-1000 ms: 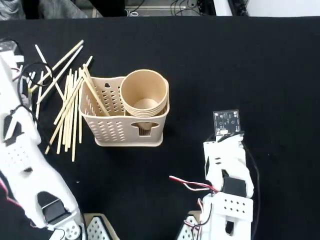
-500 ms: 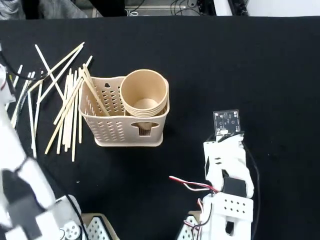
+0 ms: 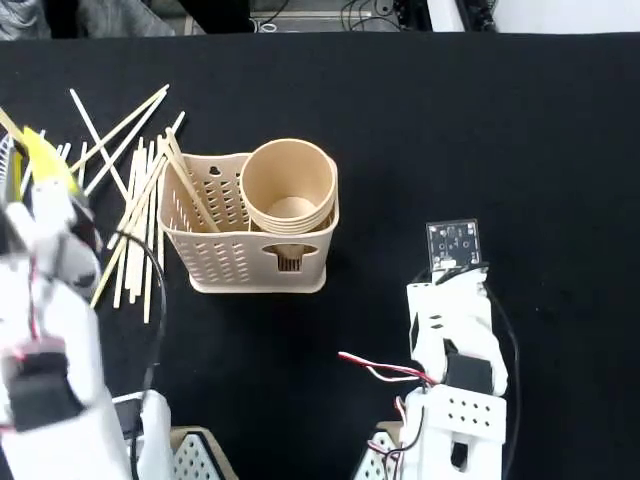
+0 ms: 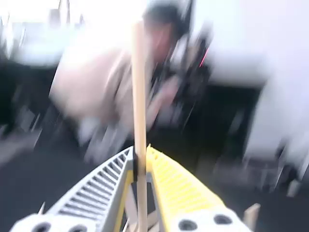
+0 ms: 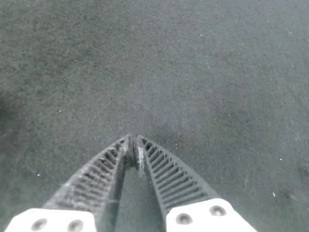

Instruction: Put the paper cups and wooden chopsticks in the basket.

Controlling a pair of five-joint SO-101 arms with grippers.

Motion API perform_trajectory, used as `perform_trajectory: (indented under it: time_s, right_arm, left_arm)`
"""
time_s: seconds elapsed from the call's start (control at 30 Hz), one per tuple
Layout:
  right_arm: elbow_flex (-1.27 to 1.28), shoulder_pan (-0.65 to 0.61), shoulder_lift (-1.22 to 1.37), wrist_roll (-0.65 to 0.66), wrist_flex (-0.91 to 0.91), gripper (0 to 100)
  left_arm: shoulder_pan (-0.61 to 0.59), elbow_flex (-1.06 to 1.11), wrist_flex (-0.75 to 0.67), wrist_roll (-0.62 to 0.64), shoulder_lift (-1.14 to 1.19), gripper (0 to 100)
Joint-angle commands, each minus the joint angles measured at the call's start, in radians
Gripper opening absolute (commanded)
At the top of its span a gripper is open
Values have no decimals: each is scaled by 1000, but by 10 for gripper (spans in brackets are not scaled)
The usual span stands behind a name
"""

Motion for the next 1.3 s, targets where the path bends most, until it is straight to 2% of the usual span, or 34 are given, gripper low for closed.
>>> perform_trajectory:
  time_s: [0.0, 0.1, 0.2, 0.3, 0.47, 0.73, 0.93, 1.03, 1.13, 1.27]
  right_arm:
    - [-7, 6, -15, -5, -14, 12]
    - [-7, 6, -15, -5, -14, 12]
    - [-7, 6, -15, -5, -14, 12]
    - [-7, 6, -15, -5, -14, 12]
    - [-7, 6, -15, -5, -15, 12]
    - [-7, 6, -15, -5, -15, 12]
    - [-7, 6, -15, -5, -17, 12]
    - [-7, 6, -15, -5, -17, 12]
    - [-7, 6, -15, -5, -17, 12]
    - [-7, 6, -15, -5, -15, 12]
  left_arm:
    - [134, 151, -310, 8, -233, 29]
    - [237, 179, -413, 15, -269, 29]
    - [363, 182, -413, 86, -256, 29]
    - [426, 189, -413, 137, -206, 29]
    - [437, 245, -414, 190, -95, 29]
    - [435, 348, -399, 183, -60, 31]
    - [437, 263, -152, 164, -51, 201]
    - [414, 171, -28, 163, -54, 213]
    - [338, 25, 126, 163, -46, 217]
    - [145, -180, 345, 121, 44, 218]
